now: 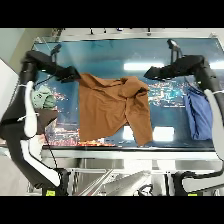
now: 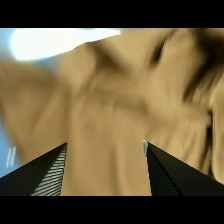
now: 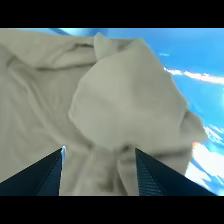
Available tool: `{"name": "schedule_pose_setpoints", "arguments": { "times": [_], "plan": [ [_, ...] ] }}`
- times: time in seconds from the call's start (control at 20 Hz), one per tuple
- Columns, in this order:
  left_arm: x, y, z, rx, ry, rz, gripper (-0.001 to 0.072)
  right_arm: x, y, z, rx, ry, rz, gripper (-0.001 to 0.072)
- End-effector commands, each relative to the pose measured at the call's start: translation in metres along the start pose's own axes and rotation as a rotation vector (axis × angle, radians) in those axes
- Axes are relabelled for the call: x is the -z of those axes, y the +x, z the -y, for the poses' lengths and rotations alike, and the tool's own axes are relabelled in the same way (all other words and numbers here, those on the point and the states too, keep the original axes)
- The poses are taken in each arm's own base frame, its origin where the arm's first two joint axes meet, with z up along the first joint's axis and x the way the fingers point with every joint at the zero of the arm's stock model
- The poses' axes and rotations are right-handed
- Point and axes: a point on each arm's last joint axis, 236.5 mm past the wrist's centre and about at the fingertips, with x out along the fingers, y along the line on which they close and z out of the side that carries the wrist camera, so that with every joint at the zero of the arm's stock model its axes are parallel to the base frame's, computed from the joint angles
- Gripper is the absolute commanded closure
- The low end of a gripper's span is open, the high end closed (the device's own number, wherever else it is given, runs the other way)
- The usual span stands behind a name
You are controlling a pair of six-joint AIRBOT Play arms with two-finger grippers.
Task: Fold the shirts.
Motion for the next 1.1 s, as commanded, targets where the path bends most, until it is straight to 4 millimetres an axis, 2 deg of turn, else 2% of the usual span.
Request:
{"name": "schedule_pose_setpoints", "arguments": {
  "times": [0.0, 0.1, 0.15, 0.3, 0.4, 0.5, 0.6, 0.75, 0.95, 1.0, 1.05],
  "plan": [
    [0.086, -0.057, -0.033, -0.108, -0.173, -0.163, 0.0177, 0.015, -0.064, 0.019, 0.157, -0.039, -0.042, 0.0211],
    [0.144, -0.066, -0.041, -0.16, -0.234, -0.168, 0.0177, 0.031, -0.084, 0.021, 0.189, -0.036, -0.042, 0.0211],
    [0.177, -0.061, -0.041, -0.16, -0.265, -0.177, 0.0177, 0.041, -0.087, 0.019, 0.188, -0.034, -0.05, 0.0211],
    [0.276, -0.021, -0.043, -0.162, -0.348, -0.22, 0.0177, 0.064, -0.082, 0.02, 0.181, -0.021, -0.091, 0.0211],
    [0.311, 0.011, -0.036, -0.097, -0.409, -0.213, 0.0177, 0.072, -0.077, 0.018, 0.164, -0.004, -0.109, 0.0211],
    [0.322, 0.033, -0.017, 0.014, -0.439, -0.183, 0.0177, 0.075, -0.075, 0.015, 0.146, 0.004, -0.117, 0.0211],
    [0.323, 0.044, -0.014, 0.025, -0.435, -0.161, 0.0178, 0.075, -0.075, 0.015, 0.145, 0.004, -0.118, 0.0211],
    [0.309, 0.056, -0.014, 0.009, -0.408, -0.125, 0.0178, 0.075, -0.075, 0.014, 0.142, 0.005, -0.118, 0.0211],
    [0.299, 0.083, -0.009, 0.004, -0.371, -0.214, 0.0187, 0.086, -0.076, 0.012, 0.134, 0.008, -0.165, 0.021],
    [0.292, 0.086, -0.006, 0.009, -0.354, -0.224, 0.0377, 0.09, -0.077, 0.011, 0.131, 0.01, -0.181, 0.0209],
    [0.284, 0.087, -0.001, 0.013, -0.33, -0.227, 0.0465, 0.093, -0.078, 0.01, 0.128, 0.011, -0.196, 0.0208]
  ]
}}
